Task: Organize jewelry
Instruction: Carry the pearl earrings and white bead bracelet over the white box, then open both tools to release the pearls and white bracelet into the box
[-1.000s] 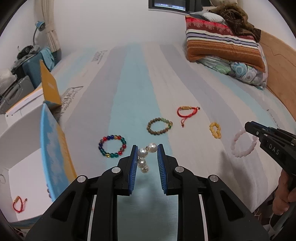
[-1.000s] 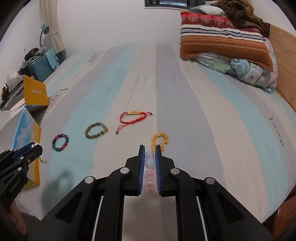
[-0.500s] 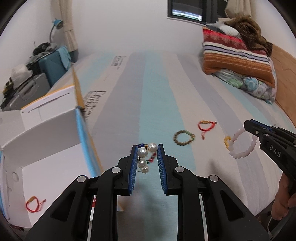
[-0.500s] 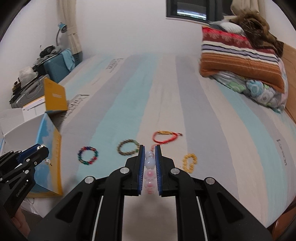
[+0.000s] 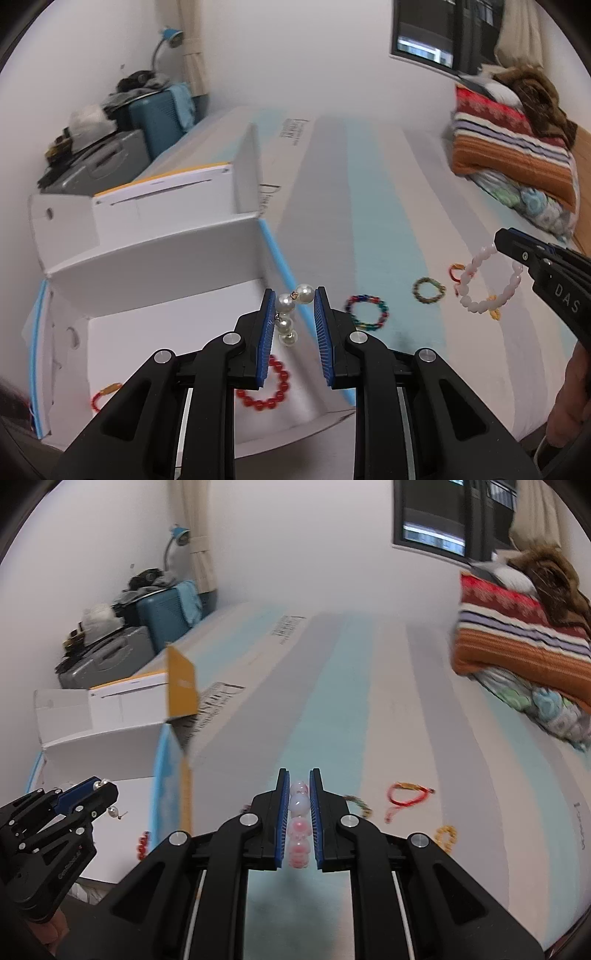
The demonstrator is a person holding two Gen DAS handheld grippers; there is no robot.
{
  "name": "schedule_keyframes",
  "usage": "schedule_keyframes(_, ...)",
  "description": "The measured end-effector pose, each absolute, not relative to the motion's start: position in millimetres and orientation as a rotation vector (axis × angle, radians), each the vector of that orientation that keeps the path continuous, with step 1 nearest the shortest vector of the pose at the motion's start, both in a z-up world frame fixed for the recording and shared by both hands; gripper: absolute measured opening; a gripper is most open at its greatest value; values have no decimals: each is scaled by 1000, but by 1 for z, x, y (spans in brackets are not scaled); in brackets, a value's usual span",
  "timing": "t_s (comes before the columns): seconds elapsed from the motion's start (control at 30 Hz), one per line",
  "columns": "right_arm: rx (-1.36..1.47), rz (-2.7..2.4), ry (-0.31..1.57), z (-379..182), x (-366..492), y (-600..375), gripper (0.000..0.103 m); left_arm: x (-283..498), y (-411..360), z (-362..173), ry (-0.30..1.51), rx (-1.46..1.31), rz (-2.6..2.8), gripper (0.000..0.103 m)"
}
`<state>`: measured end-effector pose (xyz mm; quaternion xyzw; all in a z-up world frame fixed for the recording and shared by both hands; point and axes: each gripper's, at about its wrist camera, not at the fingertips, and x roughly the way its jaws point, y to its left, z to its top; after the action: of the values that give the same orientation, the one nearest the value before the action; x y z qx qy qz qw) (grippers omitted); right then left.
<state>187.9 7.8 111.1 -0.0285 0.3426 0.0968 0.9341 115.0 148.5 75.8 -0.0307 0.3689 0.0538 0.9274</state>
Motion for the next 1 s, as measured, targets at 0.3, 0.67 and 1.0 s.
schedule_keyframes(0.3, -89, 299, 666, 126, 176, 77, 10, 95, 214, 69, 772, -112, 211, 21)
schedule_keyframes(0.67, -153, 417, 677, 117, 162, 162, 10, 73, 273, 42, 837, -154, 315, 21)
schedule_keyframes(1.0, -196, 453, 823, 64, 170, 198, 10, 71, 295, 8, 955, -186, 352, 21)
